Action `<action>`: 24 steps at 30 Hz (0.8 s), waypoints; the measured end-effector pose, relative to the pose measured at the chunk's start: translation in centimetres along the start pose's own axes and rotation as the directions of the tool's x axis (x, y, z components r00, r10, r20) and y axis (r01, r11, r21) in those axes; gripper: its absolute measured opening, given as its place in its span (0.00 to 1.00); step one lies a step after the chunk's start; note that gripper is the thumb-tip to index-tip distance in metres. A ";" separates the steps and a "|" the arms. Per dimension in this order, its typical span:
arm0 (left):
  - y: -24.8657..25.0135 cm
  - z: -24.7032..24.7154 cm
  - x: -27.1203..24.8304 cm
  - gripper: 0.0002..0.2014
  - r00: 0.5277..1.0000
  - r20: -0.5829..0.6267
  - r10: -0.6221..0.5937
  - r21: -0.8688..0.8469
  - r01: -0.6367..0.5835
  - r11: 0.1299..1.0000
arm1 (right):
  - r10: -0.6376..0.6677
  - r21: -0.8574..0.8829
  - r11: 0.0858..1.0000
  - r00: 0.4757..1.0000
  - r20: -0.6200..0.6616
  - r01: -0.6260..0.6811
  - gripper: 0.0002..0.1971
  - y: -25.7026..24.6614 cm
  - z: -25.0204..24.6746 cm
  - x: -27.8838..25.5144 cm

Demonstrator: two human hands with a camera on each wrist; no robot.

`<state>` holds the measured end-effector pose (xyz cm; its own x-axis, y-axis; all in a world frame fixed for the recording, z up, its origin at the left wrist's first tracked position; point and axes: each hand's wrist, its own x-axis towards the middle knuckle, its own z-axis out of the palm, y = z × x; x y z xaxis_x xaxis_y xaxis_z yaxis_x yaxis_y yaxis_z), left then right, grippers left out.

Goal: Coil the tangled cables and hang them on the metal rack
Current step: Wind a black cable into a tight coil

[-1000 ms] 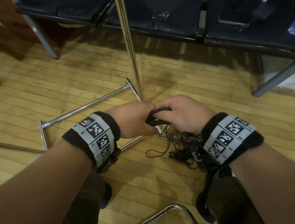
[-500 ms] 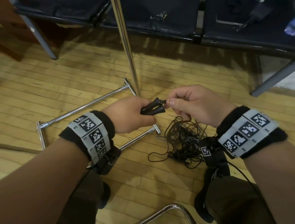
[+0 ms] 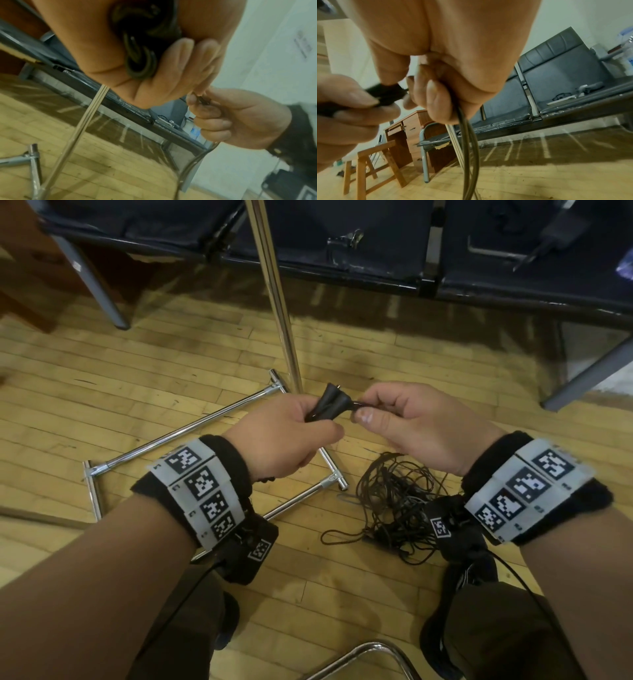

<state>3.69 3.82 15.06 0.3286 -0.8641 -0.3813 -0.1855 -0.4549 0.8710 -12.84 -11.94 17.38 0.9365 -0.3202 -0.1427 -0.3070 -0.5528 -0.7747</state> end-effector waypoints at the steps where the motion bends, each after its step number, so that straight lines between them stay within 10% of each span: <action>1: -0.1 0.1 0.1 0.06 0.998 -0.062 -0.017 0.106 0.024 0.994 | 0.017 -0.066 0.998 1.000 -0.001 -0.017 0.06 0.2 0.3 0.0; 6: 0.1 0.4 0.6 0.10 0.974 -0.214 -0.077 0.498 0.176 0.849 | 0.049 -0.443 0.895 0.999 0.008 -0.040 0.19 -0.2 1.9 0.3; 14: 1.0 2.0 0.2 0.12 0.987 -0.079 -0.137 0.781 0.147 0.607 | -0.038 -0.153 0.988 0.999 -0.008 0.036 0.08 -1.1 1.5 -0.4; 24: 2.1 4.3 -0.8 0.09 0.957 0.288 0.044 0.610 -0.219 0.761 | 0.038 0.055 0.998 0.999 -0.010 -0.037 0.06 1.2 0.2 -0.2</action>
<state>-0.98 2.67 15.86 0.0393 -0.9085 -0.4161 -0.7783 -0.2890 0.5574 -13.41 -12.37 16.35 0.9226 -0.3483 -0.1656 -0.3317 -0.4973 -0.8017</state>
